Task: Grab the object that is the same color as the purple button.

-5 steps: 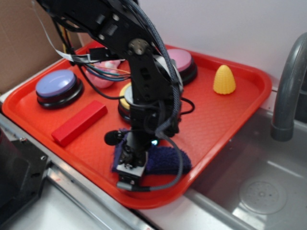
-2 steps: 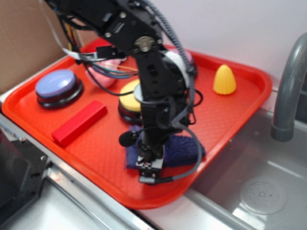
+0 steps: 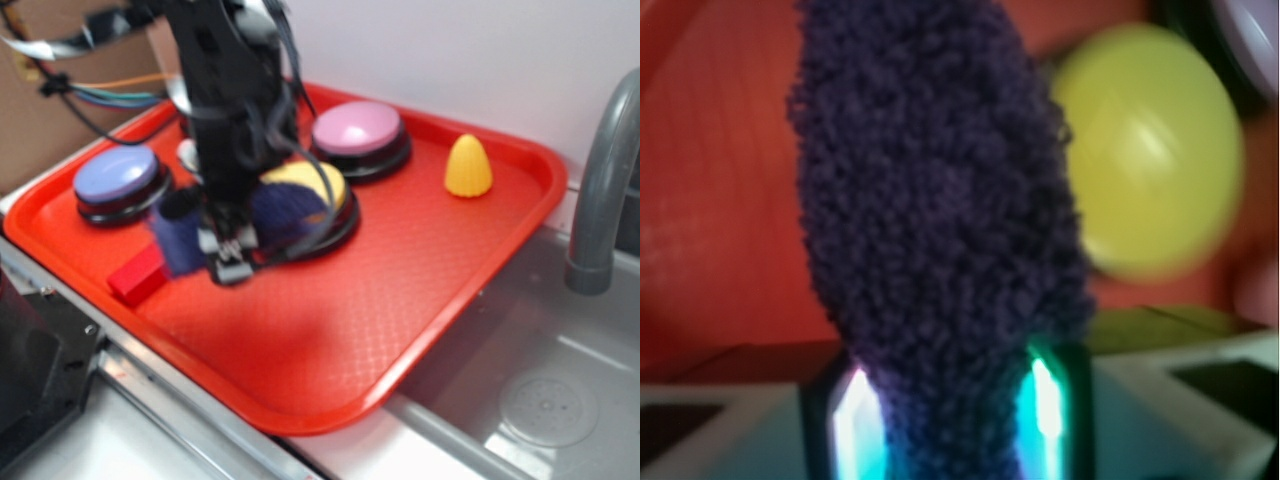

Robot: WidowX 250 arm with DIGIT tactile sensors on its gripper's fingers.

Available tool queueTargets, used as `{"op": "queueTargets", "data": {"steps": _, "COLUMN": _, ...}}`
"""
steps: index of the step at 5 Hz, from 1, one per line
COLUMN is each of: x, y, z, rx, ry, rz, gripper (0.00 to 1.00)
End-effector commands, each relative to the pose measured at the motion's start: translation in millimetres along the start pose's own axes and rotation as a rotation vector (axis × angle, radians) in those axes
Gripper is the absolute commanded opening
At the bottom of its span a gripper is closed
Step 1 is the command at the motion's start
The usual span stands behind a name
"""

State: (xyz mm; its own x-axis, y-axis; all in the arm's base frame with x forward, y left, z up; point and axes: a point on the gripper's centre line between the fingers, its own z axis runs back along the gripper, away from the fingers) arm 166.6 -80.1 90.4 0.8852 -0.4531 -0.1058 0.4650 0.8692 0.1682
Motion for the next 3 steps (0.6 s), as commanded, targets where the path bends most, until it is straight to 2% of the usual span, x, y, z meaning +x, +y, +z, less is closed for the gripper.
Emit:
{"op": "queueTargets", "data": {"steps": 1, "x": -39, "y": 16, "z": 100, "rx": -0.067, "ry": 0.001, "rz": 0.523, "gripper": 0.00}}
{"op": "queueTargets", "data": {"steps": 2, "x": -55, "y": 27, "z": 139, "rx": -0.068, "ry": -0.120, "rz": 0.641, "gripper": 0.00}}
{"op": "queueTargets", "data": {"steps": 3, "x": -73, "y": 34, "z": 149, "rx": -0.042, "ry": -0.174, "rz": 0.680, "gripper": 0.00}}
